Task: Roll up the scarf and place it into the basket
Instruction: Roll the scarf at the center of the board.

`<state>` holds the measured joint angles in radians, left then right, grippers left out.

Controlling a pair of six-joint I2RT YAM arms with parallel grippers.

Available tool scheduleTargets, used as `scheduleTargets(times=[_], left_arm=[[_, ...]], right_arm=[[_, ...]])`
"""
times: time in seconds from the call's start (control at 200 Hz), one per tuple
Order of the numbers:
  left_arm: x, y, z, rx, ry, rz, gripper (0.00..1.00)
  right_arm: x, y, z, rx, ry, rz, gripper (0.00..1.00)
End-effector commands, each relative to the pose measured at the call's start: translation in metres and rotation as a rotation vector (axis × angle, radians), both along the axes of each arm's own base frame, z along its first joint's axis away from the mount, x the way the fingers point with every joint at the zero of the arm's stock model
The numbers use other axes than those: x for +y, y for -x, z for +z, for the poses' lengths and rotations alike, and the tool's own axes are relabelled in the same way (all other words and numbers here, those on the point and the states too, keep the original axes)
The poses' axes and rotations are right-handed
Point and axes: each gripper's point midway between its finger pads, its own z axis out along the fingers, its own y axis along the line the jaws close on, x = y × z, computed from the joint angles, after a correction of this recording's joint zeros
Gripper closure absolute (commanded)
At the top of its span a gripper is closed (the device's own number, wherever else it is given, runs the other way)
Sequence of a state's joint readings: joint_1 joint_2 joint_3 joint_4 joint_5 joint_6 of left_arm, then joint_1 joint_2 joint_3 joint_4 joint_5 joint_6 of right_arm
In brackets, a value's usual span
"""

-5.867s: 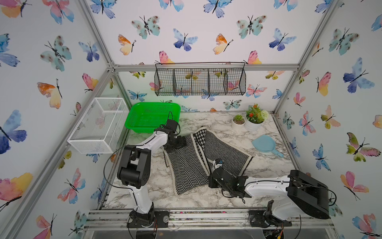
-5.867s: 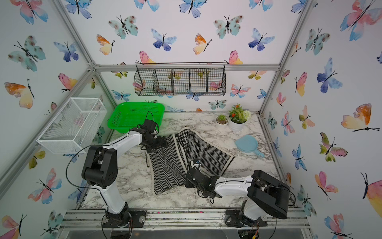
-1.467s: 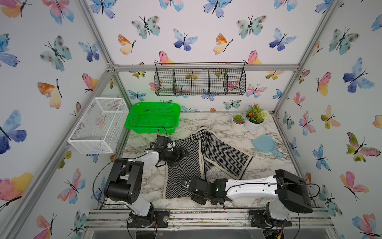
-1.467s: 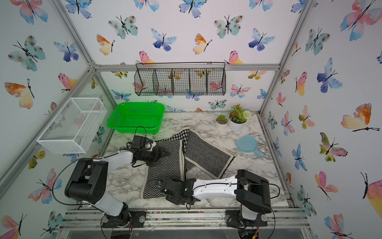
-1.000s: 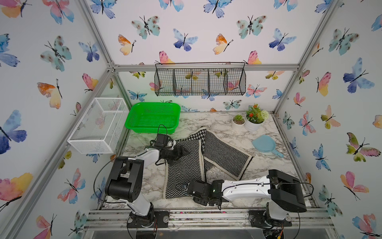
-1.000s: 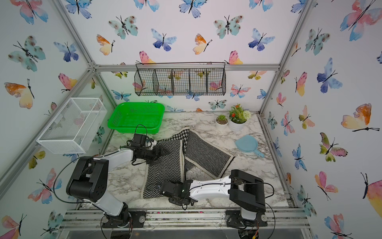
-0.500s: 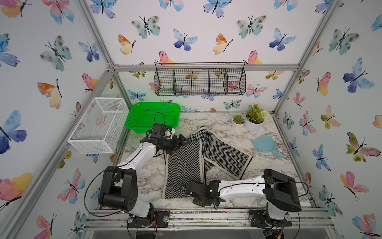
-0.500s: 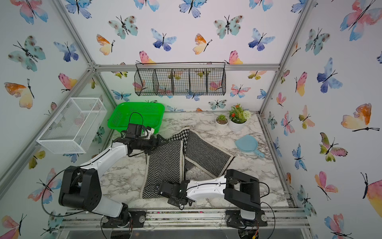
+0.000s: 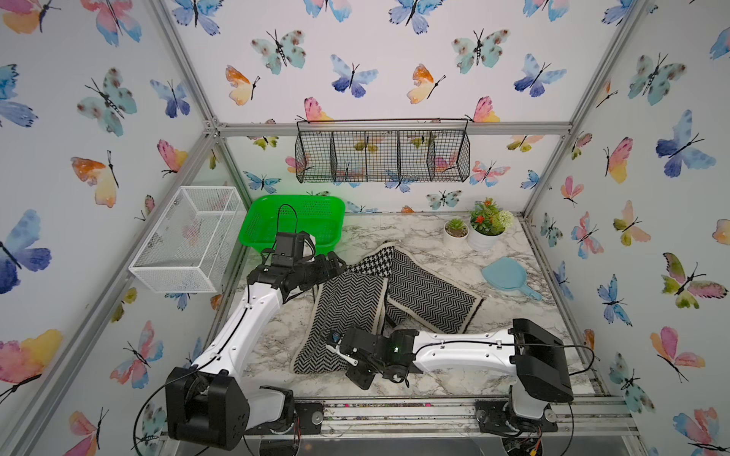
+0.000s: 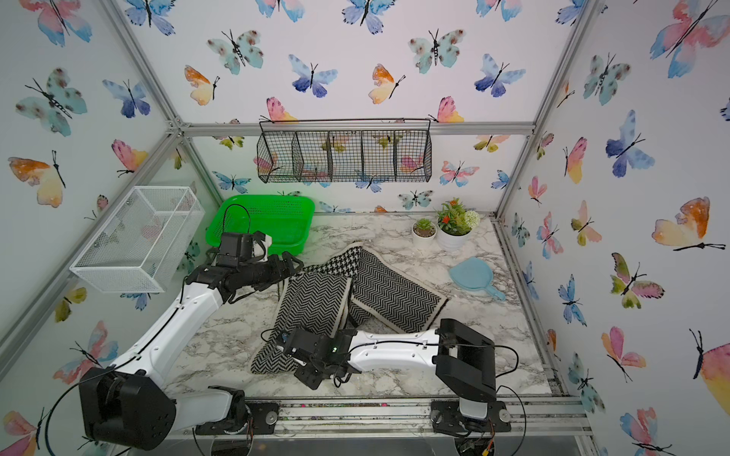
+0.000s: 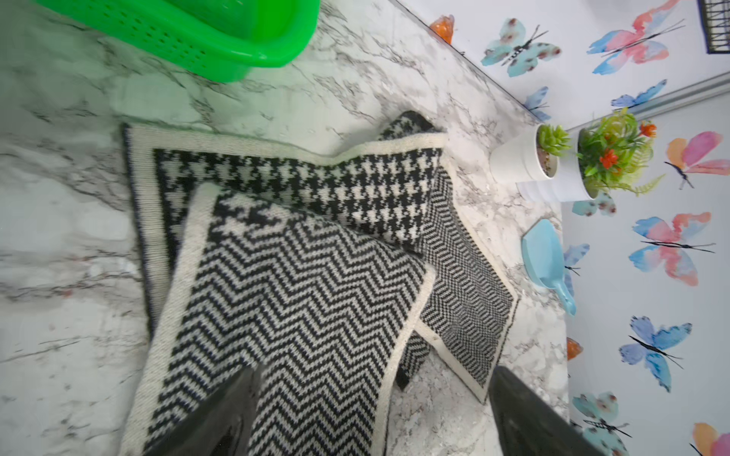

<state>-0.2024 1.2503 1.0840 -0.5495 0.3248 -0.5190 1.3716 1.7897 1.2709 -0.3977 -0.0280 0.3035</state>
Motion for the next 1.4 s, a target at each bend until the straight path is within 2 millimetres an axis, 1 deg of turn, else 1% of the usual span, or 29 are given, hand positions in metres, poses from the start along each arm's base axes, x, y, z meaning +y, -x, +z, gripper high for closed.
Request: scheduleTargets(times=[0.0,0.07,0.195,0.225,0.24,0.29,0.305,0.32,0.435,0.581,0.646,0.796,0.986,0.996,1.031,1.131,1.281,1.392], left_arm=[[0.023,0.006,0.011,-0.053,-0.093,0.067,0.08],[0.025,0.009,0.015,-0.066,-0.098,0.072,0.08],[0.029,0.016,0.015,-0.072,-0.113,0.077,0.07],[0.029,0.018,0.014,-0.072,-0.111,0.075,0.07],[0.029,0.019,0.015,-0.074,-0.109,0.074,0.07],[0.027,0.023,0.014,-0.074,-0.1,0.064,0.07],[0.026,0.024,0.013,-0.073,-0.098,0.061,0.02],[0.026,0.026,0.012,-0.071,-0.096,0.058,0.0],[0.027,0.036,0.011,-0.075,-0.089,0.056,0.02],[0.013,0.054,0.005,-0.055,0.001,0.0,0.02],[0.006,0.065,0.006,-0.052,0.044,-0.026,0.01],[-0.005,0.084,0.012,-0.07,0.109,-0.075,0.02],[-0.01,0.101,0.011,-0.044,0.151,-0.101,0.02],[-0.014,0.105,0.012,-0.038,0.171,-0.122,0.02],[-0.018,0.109,0.013,-0.034,0.196,-0.139,0.02],[-0.022,0.115,0.014,-0.027,0.216,-0.154,0.02],[-0.024,0.123,0.016,-0.027,0.228,-0.166,0.02],[-0.027,0.128,0.017,-0.017,0.239,-0.181,0.02]], right_arm=[[0.003,-0.005,0.004,0.137,-0.021,-0.025,0.98],[0.0,-0.017,0.007,0.18,-0.038,-0.046,0.98],[-0.004,-0.044,0.009,0.256,-0.074,-0.086,0.98],[-0.002,-0.044,0.009,0.275,-0.082,-0.078,0.98],[-0.005,-0.054,0.009,0.285,-0.085,-0.097,0.98],[-0.007,-0.064,0.005,0.314,-0.089,-0.111,0.98],[-0.007,-0.067,0.005,0.32,-0.09,-0.113,0.98],[-0.007,-0.07,0.004,0.327,-0.088,-0.117,0.98],[-0.011,-0.089,-0.006,0.365,-0.07,-0.132,0.98],[-0.01,-0.108,-0.02,0.389,-0.058,-0.148,0.98],[-0.01,-0.113,-0.022,0.422,-0.073,-0.149,0.98],[-0.012,-0.107,-0.018,0.478,-0.099,-0.123,0.98],[-0.024,-0.092,0.004,0.514,-0.111,-0.127,0.98],[-0.025,-0.091,0.005,0.516,-0.111,-0.13,0.98],[-0.028,-0.088,0.008,0.529,-0.112,-0.134,0.98],[-0.033,-0.076,0.017,0.584,-0.121,-0.131,0.98],[-0.049,-0.062,0.019,0.628,-0.087,-0.144,0.98],[-0.056,-0.05,0.02,0.677,-0.089,-0.128,0.98]])
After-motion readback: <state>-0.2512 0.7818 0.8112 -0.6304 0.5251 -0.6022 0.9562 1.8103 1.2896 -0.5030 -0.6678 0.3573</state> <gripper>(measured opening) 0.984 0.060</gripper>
